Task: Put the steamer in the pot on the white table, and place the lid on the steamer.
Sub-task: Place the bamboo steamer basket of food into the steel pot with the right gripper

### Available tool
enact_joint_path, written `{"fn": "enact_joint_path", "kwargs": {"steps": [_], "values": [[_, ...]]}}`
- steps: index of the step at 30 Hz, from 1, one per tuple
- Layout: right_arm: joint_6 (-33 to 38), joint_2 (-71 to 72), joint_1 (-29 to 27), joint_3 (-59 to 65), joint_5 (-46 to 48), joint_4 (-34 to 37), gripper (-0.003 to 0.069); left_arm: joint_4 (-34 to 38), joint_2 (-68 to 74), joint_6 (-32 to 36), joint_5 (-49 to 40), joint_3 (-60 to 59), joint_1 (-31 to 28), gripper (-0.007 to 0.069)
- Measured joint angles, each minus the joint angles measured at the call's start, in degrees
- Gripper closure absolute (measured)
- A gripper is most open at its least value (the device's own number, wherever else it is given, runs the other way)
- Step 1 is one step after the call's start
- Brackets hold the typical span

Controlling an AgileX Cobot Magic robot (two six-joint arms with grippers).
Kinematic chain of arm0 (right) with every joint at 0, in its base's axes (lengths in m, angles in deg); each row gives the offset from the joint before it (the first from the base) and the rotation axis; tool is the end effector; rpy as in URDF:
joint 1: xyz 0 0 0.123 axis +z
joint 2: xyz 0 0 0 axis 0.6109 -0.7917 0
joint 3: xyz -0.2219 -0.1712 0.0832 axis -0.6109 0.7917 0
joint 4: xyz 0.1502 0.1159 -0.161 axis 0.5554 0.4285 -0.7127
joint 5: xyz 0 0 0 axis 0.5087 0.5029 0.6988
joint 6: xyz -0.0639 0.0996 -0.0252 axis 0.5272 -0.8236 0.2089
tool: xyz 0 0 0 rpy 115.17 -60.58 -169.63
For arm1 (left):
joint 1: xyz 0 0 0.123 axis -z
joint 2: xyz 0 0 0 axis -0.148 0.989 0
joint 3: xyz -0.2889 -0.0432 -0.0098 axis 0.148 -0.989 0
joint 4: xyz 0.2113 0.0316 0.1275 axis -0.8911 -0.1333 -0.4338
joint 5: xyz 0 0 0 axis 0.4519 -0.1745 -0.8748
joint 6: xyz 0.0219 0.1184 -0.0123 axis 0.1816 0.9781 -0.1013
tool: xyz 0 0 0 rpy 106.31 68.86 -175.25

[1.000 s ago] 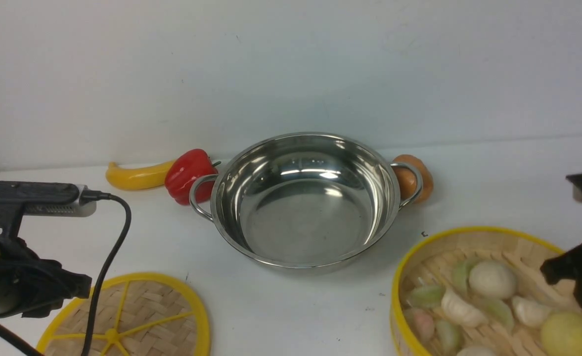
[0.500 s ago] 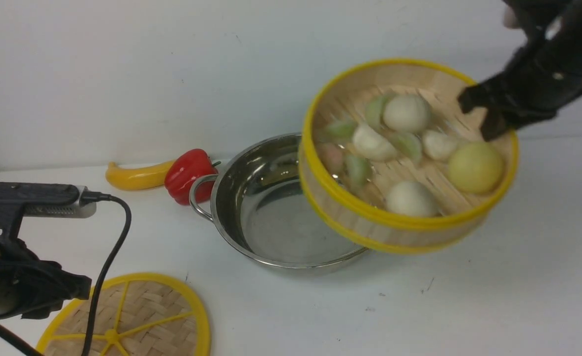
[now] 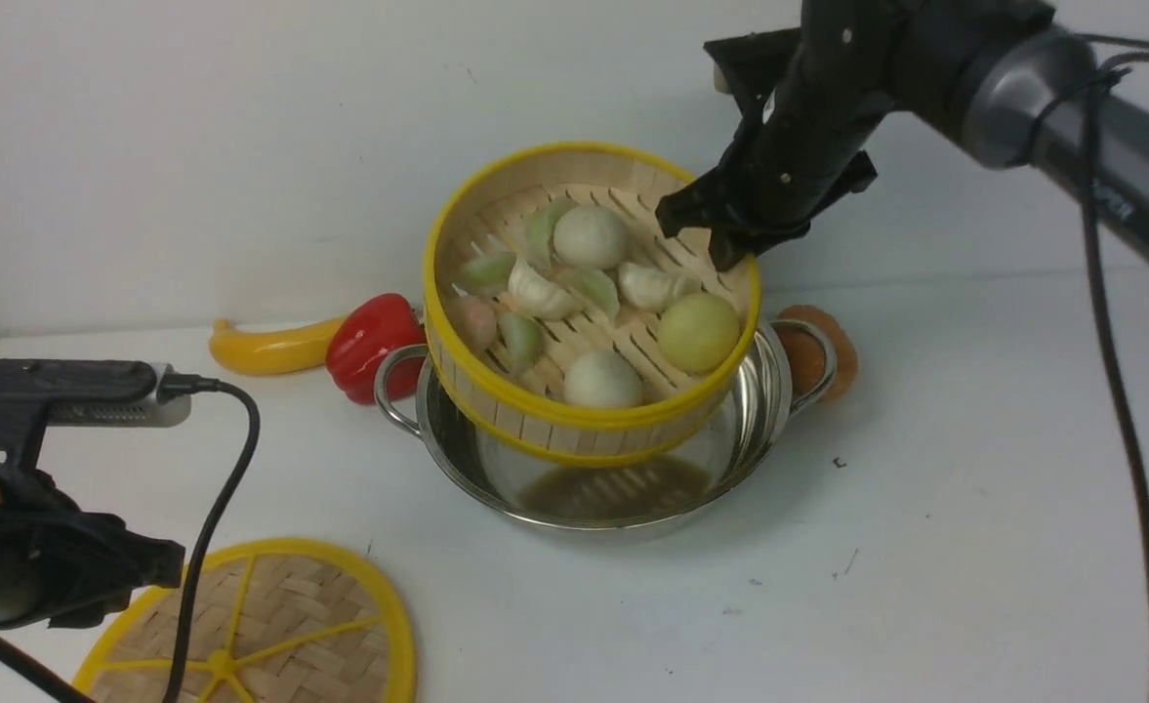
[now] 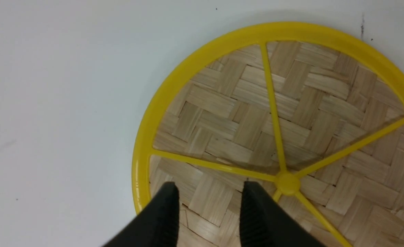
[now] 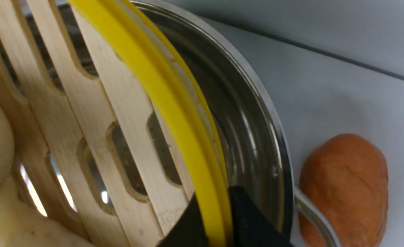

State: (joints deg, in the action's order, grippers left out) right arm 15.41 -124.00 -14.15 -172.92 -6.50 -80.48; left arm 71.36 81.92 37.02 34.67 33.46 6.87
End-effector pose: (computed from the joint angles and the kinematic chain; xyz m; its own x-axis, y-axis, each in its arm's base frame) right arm 0.4705 0.2144 0.2342 -0.8810 -0.2960 -0.3692 -0.3539 0.9300 0.0989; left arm 0.2397 0.0135 0.2272 -0.8948 -0.0354 -0.4450 -0.0617 0.9971 0.0446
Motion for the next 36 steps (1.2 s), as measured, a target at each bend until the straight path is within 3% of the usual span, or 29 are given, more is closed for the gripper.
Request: {"fn": "enact_joint_path", "kwargs": {"steps": [19,23,32,36], "values": [[-0.13,-10.04,-0.11,-1.11,-0.64,-0.73,0.0586,0.25,0.00,0.00,0.20,0.00,0.00,0.0384],[-0.14,-10.04,-0.11,-1.16,-0.77,-0.30,0.0510,0.25,0.00,0.00,0.20,0.00,0.00,0.0384],[-0.14,-10.04,-0.11,-2.53,-0.71,0.78,0.0235,0.66,0.00,0.00,0.26,0.00,0.00,0.0384],[-0.14,-9.32,-0.46,-6.00,-0.67,1.32,0.0156,3.14,0.67,0.46,0.37,0.00,0.00,0.0384]]}}
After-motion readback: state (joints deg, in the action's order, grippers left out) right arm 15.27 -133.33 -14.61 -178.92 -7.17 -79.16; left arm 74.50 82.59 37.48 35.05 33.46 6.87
